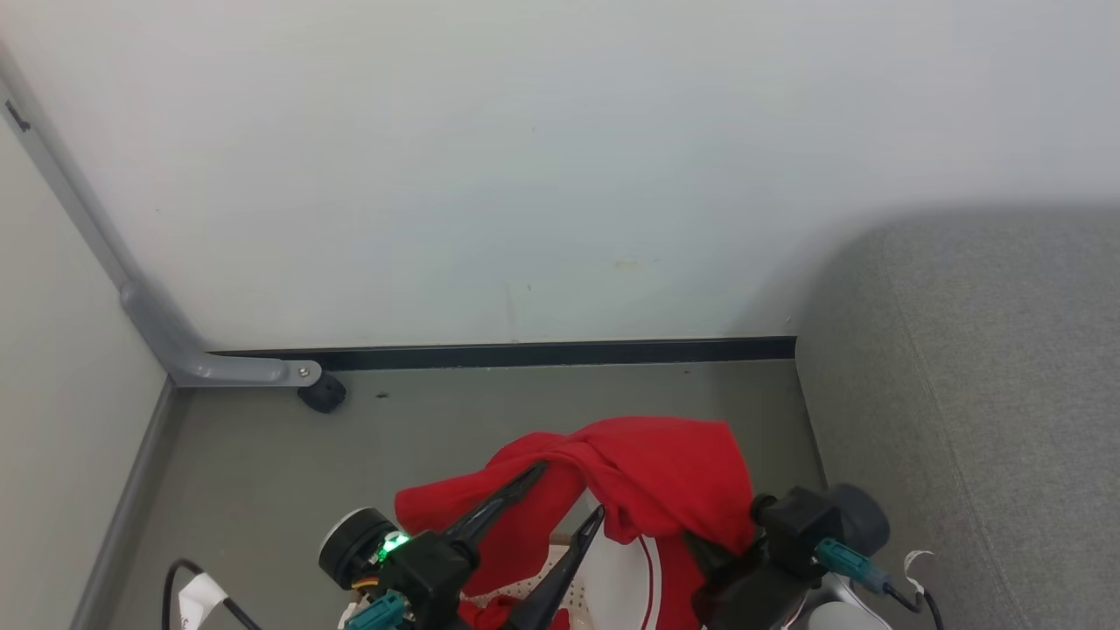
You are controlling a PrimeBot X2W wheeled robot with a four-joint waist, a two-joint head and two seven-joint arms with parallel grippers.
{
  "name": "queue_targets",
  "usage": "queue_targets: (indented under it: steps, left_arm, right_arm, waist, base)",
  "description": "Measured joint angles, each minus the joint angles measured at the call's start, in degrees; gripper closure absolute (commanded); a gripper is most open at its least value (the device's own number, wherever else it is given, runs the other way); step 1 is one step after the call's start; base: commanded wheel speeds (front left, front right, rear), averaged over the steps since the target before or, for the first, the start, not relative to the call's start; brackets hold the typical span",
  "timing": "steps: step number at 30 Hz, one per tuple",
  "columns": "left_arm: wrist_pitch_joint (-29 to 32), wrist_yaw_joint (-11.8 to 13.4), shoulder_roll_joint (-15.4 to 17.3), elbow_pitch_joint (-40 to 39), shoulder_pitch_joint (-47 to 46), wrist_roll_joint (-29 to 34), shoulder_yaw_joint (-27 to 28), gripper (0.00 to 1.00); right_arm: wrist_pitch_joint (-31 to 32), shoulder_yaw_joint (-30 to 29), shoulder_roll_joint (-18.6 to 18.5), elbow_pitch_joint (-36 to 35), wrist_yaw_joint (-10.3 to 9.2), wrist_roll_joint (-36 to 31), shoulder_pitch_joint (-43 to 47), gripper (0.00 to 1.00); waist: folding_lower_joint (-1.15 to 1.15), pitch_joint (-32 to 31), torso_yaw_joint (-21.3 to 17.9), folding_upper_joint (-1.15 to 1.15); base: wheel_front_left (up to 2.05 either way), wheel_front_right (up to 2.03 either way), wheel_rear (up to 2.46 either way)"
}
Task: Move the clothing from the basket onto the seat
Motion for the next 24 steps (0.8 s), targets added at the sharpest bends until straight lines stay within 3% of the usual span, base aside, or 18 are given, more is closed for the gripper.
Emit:
queue_targets:
  steps: [10,24]
  left_arm:
    - [0.0,0.9,-0.5,1.6,0.5,-0.4,1.8,0.00]
    - [0.0,7.7,0.0,5.2,2.7,-1.6,12.1,0.00]
  right_arm:
    - [0.0,-3.2,-0.4,-0.8,-0.09,1.2,0.4,1.00]
    - [0.0,-10.8,-1.3,-4.8,-2.09,4.2,1.7,1.00]
  waist:
    - [0.00,0.1,0.0,0.00]
    - [0.00,0.7,0.2,0.00]
  base:
    - [0.00,0.00,0.00]
    - [0.00,0.00,0.00]
